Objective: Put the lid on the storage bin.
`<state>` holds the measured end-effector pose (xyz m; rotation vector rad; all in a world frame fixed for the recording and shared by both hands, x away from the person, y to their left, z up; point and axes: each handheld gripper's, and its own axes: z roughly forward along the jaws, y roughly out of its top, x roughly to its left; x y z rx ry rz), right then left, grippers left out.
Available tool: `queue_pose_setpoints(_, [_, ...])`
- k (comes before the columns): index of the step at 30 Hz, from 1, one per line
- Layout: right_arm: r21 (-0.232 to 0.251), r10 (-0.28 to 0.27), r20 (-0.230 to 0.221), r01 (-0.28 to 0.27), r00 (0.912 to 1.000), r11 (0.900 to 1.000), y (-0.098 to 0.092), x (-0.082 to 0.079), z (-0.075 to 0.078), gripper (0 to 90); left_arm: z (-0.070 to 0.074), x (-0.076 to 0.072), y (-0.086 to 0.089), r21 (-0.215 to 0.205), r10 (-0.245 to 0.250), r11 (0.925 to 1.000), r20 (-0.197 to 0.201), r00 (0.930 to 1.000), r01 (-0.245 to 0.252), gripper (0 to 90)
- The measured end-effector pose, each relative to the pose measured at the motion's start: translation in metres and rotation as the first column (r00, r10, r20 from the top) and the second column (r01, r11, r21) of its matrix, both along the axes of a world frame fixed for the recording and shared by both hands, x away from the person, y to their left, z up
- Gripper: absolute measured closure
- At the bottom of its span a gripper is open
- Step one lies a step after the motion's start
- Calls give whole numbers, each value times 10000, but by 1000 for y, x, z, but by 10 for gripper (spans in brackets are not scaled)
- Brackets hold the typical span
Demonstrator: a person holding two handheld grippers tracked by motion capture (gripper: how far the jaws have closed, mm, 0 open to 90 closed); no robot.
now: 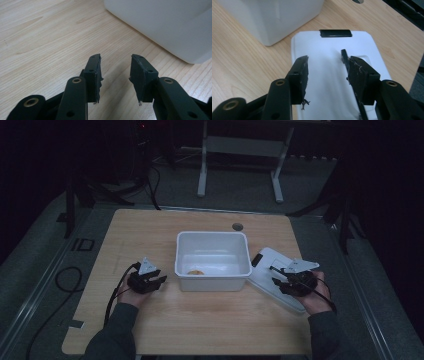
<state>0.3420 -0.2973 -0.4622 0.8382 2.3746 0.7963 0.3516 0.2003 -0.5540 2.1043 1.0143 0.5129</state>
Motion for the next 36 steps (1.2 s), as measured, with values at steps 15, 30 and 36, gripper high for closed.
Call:
queue_pose_setpoints(15, [-1424, 72, -273, -110, 9996, 9898, 1, 17, 15, 565, -2, -1, 3, -173, 29, 9998, -14, 10000, -29, 603])
queue_pose_setpoints(30, [-2551, 284, -1345, -623, 9905, 9649, 6, 36, 26, 650, -4, -1, 1, -85, 13, 10000, -39, 10000, -14, 603])
queue_pose_setpoints(36, [-3119, 190, -1860, -774, 9824, 9470, 8, 45, 20, 644, -5, -1, 1, -109, 0, 9999, -33, 10000, 0, 603])
